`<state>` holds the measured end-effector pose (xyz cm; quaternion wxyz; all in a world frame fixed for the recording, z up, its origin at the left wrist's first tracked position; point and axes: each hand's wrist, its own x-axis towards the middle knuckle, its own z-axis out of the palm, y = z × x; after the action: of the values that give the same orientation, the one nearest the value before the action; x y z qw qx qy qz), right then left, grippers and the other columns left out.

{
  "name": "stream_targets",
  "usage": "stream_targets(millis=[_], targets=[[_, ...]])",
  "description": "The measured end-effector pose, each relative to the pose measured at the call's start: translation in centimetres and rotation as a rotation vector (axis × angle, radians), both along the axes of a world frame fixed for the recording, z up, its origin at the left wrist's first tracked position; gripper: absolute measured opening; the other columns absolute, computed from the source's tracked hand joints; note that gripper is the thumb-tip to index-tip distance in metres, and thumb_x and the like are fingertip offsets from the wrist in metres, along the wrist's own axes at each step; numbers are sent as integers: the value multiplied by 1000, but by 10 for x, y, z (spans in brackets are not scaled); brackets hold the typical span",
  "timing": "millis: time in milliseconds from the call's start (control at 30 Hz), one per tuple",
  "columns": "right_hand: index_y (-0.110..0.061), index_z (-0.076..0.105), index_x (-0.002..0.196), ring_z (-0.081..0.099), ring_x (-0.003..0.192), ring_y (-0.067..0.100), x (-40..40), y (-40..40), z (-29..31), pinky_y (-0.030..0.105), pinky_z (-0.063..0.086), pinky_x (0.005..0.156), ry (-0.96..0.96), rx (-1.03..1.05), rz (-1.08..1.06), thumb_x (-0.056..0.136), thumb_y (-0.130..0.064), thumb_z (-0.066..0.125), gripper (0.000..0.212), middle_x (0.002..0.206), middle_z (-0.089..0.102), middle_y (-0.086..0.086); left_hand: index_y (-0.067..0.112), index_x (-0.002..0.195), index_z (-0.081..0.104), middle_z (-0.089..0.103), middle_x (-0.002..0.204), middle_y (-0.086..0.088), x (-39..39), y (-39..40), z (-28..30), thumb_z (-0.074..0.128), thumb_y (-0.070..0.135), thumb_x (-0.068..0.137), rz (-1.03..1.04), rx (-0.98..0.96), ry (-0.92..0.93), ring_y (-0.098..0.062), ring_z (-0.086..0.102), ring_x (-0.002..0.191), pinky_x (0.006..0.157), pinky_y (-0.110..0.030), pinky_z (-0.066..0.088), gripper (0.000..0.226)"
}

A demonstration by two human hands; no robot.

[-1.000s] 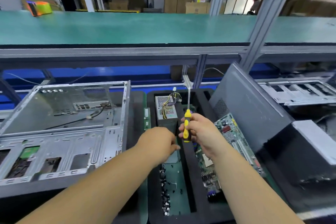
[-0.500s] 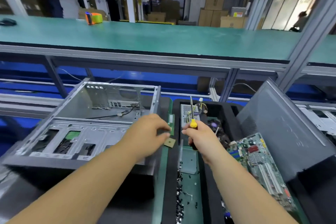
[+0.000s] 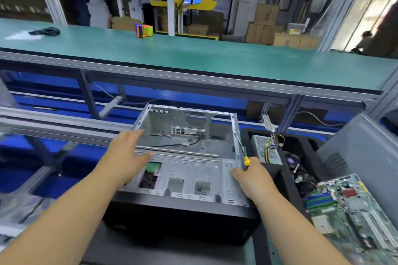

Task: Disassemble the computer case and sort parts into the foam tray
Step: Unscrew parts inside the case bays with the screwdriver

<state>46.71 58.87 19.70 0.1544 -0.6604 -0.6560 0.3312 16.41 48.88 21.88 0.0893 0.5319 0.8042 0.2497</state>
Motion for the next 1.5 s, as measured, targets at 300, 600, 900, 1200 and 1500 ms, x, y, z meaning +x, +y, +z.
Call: stream_targets(millis=[300, 600, 900, 1200, 1500], targets=[[-20, 42, 83, 52, 66, 23, -19, -11, -9, 33, 34, 53, -105, 151, -156, 98, -33, 53, 23, 76, 57, 5, 31, 140, 43, 61, 116, 9, -61, -7, -32, 70, 45, 83, 80, -208, -481, -17, 58, 101, 82, -34, 44, 65], [-21, 48, 88, 54, 66, 20, 1, 10, -12, 31, 33, 52, -121, 191, -116, 98, -35, 54, 18, 75, 58, 2, 38, 123, 47, 64, 103, 19, -35, -6, -39, 81, 39, 72, 53, -125, -422, -7, 61, 91, 70, -26, 46, 62], [-15, 42, 126, 57, 93, 33, 20, 29, -5, 38, 42, 71, -88, 222, -121, 93, -32, 62, 41, 113, 58, 9, 37, 129, 48, 64, 109, 19, -11, 4, -45, 77, 44, 74, 121, -45, -477, -11, 62, 97, 80, -33, 48, 63], [-28, 41, 97, 54, 74, 12, -29, 35, 24, 29, 35, 53, 142, 346, 93, 96, -15, 57, 21, 94, 57, -1, 36, 140, 40, 46, 138, 7, -17, 2, -40, 79, 25, 74, 100, 49, -533, -16, 54, 115, 97, -35, 46, 77], [-30, 62, 87, 69, 87, 21, -111, 12, 27, 37, 55, 76, 543, 235, 166, 85, -14, 72, 19, 89, 71, -5, 44, 125, 46, 37, 133, 13, -37, 9, -43, 75, 27, 77, -24, 25, -389, -5, 44, 107, 86, -25, 38, 59]])
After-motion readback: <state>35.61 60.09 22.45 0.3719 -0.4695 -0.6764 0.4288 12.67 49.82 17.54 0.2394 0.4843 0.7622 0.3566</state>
